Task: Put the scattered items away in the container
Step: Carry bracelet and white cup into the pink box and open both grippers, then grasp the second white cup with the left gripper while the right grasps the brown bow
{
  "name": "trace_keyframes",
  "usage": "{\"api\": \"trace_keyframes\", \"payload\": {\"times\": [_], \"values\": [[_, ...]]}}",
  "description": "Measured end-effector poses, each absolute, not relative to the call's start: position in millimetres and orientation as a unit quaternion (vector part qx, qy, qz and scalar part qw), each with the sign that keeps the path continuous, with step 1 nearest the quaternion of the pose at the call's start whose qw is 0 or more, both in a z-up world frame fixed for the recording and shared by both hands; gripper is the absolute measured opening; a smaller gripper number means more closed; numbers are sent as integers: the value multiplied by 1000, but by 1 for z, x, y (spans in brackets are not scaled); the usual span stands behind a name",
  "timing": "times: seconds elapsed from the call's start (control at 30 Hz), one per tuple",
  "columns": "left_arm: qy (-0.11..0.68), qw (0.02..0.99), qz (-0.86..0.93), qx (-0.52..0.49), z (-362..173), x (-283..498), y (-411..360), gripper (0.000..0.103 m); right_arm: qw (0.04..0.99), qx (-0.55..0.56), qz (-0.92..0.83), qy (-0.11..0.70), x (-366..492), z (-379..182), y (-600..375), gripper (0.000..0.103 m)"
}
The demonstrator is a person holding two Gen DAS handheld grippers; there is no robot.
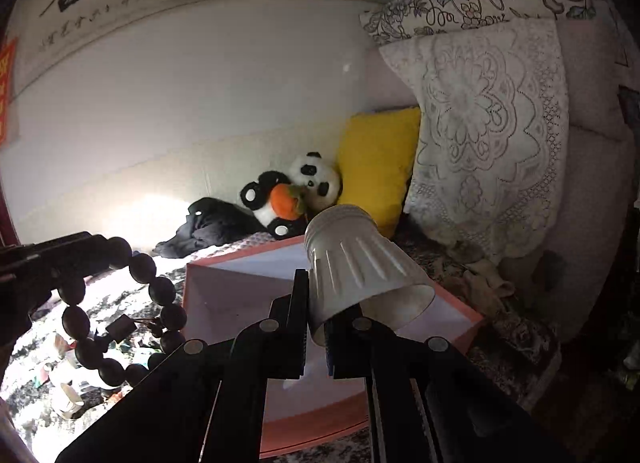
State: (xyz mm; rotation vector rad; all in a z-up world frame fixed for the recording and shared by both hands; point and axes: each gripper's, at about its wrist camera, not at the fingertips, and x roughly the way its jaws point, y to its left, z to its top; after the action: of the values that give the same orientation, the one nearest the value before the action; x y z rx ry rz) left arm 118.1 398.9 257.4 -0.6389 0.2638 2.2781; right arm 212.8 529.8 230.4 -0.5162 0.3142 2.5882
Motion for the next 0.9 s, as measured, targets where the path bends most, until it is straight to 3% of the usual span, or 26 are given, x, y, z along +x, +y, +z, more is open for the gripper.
{"api": "trace_keyframes", "payload": {"times": [0.2, 0.23, 0.27, 0.3, 0.33, 0.37, 0.67, 0.9], "values": [[116, 368, 871, -304, 215, 75, 436, 19, 230, -239, 936, 120, 166, 213, 567, 7], [120, 365, 868, -314, 208, 69, 441, 31, 223, -262, 932, 116, 154, 205, 569, 8], [126, 355, 870, -319, 203, 65, 443, 49, 216, -287, 926, 113, 143, 196, 569, 14], [133, 331, 879, -316, 199, 61, 443, 53, 216, -311, 919, 112, 133, 187, 572, 27], [130, 322, 883, -314, 197, 57, 442, 72, 233, -332, 907, 112, 125, 177, 576, 63], [120, 320, 886, -312, 197, 54, 438, 87, 247, -342, 900, 112, 121, 169, 579, 93], [93, 293, 896, -321, 198, 47, 386, 91, 246, -332, 905, 102, 134, 182, 559, 94], [79, 227, 920, -309, 207, 62, 266, 91, 209, -246, 939, 117, 162, 229, 493, 94]]}}
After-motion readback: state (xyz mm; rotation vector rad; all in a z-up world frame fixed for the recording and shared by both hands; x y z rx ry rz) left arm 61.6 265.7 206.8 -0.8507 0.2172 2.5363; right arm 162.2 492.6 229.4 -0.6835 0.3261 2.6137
